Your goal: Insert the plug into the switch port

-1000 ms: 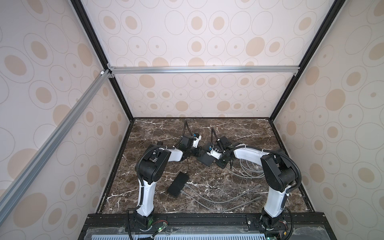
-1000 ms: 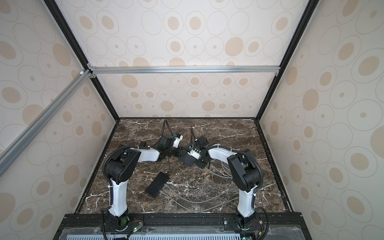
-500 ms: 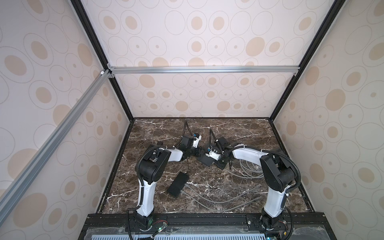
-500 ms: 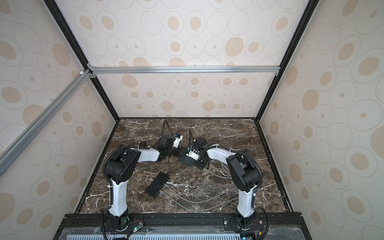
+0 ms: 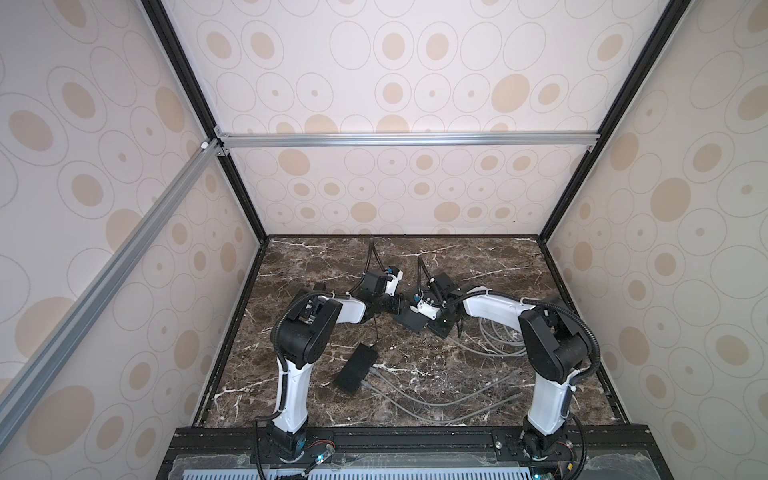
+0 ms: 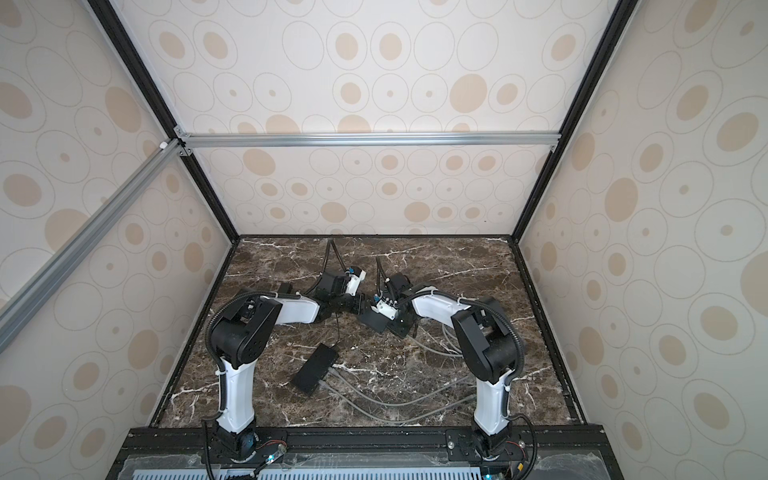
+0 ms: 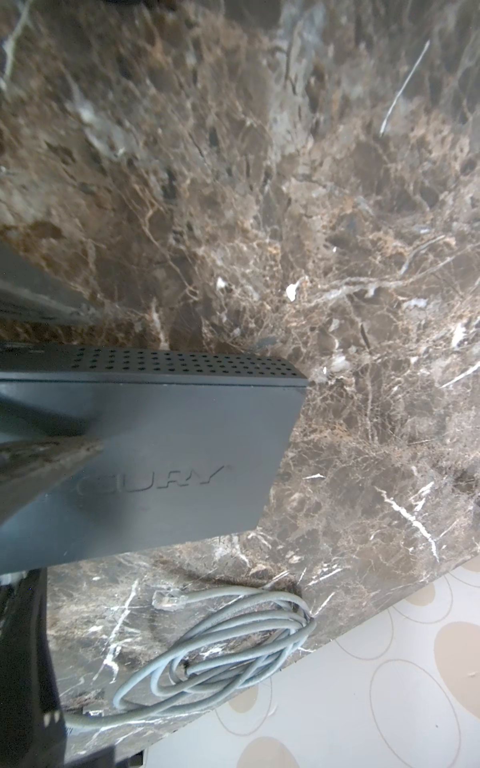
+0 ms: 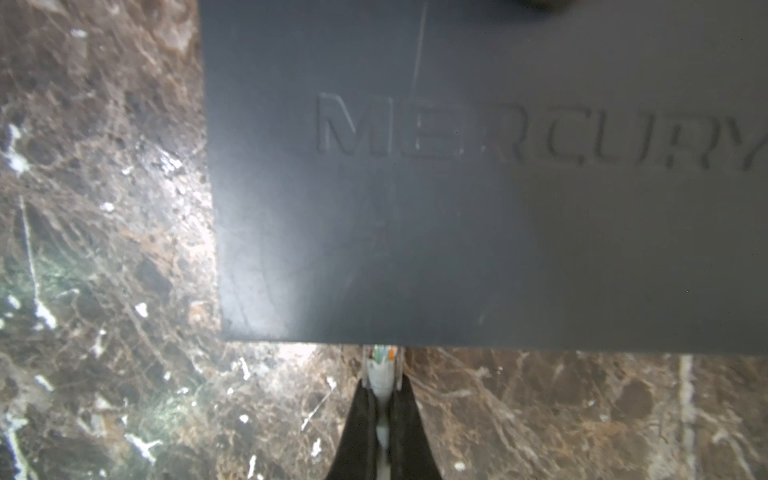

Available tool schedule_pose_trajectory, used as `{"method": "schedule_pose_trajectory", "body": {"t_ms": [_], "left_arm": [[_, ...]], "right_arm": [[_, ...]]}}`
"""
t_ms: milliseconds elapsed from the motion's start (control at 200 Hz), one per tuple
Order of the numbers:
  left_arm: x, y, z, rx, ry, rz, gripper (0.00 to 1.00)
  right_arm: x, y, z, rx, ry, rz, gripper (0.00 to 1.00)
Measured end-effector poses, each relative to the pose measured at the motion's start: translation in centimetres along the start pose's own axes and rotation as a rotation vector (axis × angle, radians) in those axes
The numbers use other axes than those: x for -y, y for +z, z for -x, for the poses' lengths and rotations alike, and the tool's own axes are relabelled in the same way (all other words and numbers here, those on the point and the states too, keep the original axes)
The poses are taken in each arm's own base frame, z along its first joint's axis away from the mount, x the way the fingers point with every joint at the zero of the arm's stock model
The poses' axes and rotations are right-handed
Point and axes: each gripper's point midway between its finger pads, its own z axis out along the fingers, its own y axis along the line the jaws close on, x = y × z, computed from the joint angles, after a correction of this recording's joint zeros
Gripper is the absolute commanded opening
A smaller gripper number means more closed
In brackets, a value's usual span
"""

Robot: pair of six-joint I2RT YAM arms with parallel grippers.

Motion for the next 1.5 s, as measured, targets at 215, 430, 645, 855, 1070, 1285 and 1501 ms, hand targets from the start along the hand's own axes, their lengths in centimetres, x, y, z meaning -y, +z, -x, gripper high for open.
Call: {"method": "schedule_pose_trajectory", "body": {"t_ms": [215, 430, 645, 855, 1070, 1285, 1501], "left_arm": [[0.0, 0.0, 0.0, 0.008, 0.004, -0.001, 0.44], [0.0, 0.0, 0.1, 0.014, 0.006, -0.002, 0.44], [0.0, 0.0, 0.2, 0.02, 0.009, -0.003, 0.44], [0.3, -0.4, 0.0, 0.029, 0.014, -0.012, 0.44], [0.6, -0.4, -0.1, 0.034, 0.018, -0.024, 0.44], [0.6, -0.4, -0.1, 0.032, 0.015, -0.03, 0.43], [0.5, -0.5, 0.0, 0.033, 0.013, -0.028, 0.43]], "right_arm": [[0.0, 0.2, 0.3, -0.009, 0.008, -0.006, 0.0], [0.1, 0.4, 0.6, -0.034, 0.025, -0.017, 0.0], [0.3, 0.4, 0.9, -0.032, 0.043, -0.029, 0.0], [0.3, 0.4, 0.9, -0.03, 0.053, -0.028, 0.0], [0.3, 0.4, 1.0, -0.027, 0.053, -0.027, 0.0], [0.3, 0.3, 1.1, -0.027, 0.043, -0.028, 0.0], [0.4, -0.2, 1.5, -0.029, 0.033, -0.027, 0.0]]}}
